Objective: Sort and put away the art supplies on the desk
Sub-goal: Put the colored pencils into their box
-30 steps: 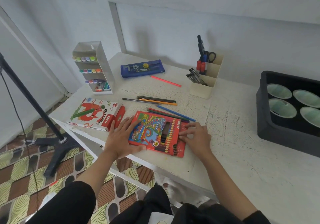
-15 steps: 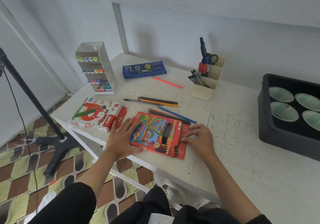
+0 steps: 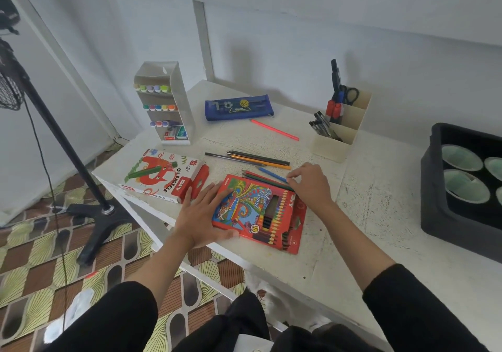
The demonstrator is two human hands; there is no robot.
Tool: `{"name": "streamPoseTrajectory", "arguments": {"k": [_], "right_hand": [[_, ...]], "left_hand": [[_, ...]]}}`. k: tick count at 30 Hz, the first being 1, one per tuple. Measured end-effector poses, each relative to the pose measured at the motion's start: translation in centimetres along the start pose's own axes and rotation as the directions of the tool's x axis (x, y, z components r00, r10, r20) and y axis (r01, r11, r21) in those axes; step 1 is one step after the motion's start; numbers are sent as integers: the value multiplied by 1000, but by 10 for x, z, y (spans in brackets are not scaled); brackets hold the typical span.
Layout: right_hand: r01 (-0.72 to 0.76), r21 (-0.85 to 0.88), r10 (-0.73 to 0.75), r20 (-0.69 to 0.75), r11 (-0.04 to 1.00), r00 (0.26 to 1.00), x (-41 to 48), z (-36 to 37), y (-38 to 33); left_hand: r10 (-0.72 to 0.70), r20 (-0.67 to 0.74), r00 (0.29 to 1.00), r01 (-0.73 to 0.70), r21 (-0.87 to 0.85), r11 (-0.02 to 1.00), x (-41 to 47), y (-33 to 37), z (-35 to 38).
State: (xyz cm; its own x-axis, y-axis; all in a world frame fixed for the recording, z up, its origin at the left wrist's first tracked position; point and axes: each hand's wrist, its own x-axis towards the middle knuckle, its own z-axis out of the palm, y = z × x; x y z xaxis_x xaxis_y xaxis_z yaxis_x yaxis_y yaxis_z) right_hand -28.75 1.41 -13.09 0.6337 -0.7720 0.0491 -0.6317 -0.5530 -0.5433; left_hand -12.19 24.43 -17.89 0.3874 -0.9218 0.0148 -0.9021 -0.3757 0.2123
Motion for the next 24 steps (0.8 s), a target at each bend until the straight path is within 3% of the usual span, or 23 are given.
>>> {"name": "streamPoseTrajectory", "arguments": {"k": [7,18,24], "right_hand": [[34,-194,-27,41,980,999,13,11,-21],[-36,-32,37,20,999,999,11,-6,-17],[1,208,14,-71,978,997,0,-36,-19]], "left_hand": [[-3,9,1000,3,-5,1000,0,1,-2],[4,-2,1000,-4,2,1000,0,2,-4],[13,-16,1000,-12,21,1000,0,3,-4]]}}
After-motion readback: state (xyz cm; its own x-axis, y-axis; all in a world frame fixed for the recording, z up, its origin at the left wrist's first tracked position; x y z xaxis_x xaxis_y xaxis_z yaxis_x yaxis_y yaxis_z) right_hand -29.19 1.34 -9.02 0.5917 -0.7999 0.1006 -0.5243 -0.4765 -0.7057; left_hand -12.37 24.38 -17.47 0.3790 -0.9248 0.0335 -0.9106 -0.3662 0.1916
